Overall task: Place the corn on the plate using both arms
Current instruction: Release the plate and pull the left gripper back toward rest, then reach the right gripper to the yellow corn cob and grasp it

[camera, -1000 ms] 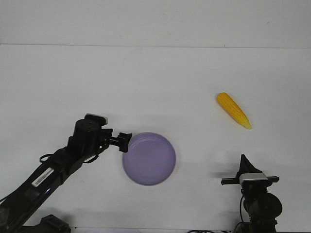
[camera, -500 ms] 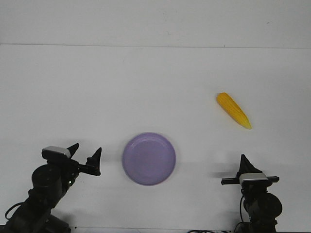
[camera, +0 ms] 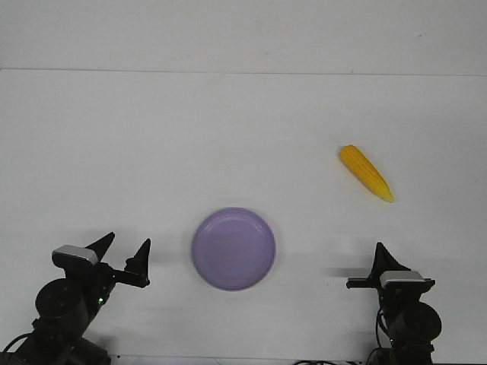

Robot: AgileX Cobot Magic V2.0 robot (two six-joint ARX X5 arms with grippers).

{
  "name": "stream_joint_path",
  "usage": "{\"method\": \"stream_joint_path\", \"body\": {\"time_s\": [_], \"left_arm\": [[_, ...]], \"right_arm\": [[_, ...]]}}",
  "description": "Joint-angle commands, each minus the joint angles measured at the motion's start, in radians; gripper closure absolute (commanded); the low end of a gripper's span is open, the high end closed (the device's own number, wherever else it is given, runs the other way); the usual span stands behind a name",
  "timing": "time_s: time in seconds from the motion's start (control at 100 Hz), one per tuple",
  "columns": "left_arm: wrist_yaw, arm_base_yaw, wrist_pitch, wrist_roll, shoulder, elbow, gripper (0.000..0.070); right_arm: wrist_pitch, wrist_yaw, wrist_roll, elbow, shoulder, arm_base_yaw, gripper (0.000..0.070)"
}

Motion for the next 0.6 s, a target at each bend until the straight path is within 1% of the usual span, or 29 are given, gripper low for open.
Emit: {"method": "stream_joint_path", "body": {"time_s": [0.0, 0.2, 0.36, 0.43, 0.52, 0.55, 0.57, 0.59], "left_arm": [[-0.002, -0.003, 0.009, -0.008, 0.008, 0.004, 0.0122], [-0.002, -0.003, 0.013, -0.004, 0.008, 0.004, 0.0122], [-0.002, -0.003, 0.015, -0.004, 0.008, 0.004, 0.0122], [-0.002, -0.003, 0.015, -0.004, 0.008, 0.004, 0.0122], [-0.002, -0.003, 0.015, -0.004, 0.008, 0.004, 0.0122], [-0.002, -0.003, 0.015, -0.004, 0.008, 0.004, 0.0122], [-0.002, -0.003, 0.015, -0.004, 0.008, 0.004, 0.0122], [-0.002, -0.003, 0.016, -0.004, 0.008, 0.004, 0.0122]], "right_arm": [[0.012, -0.002, 0.060, -0.003, 0.000, 0.000, 0.0700], [0.087, 0.005, 0.140, 0.011, 0.000, 0.000, 0.0700], [0.072, 0.099, 0.163, 0.149, 0.048, 0.000, 0.0700], [0.055, 0.126, 0.143, 0.240, 0.105, 0.000, 0.0700], [0.011, 0.140, 0.051, 0.362, 0.200, 0.000, 0.0697], [-0.010, 0.140, 0.023, 0.402, 0.234, 0.000, 0.0672], [-0.025, 0.140, 0.006, 0.427, 0.258, 0.000, 0.0630], [-0.040, 0.140, -0.006, 0.451, 0.282, 0.000, 0.0572]]}}
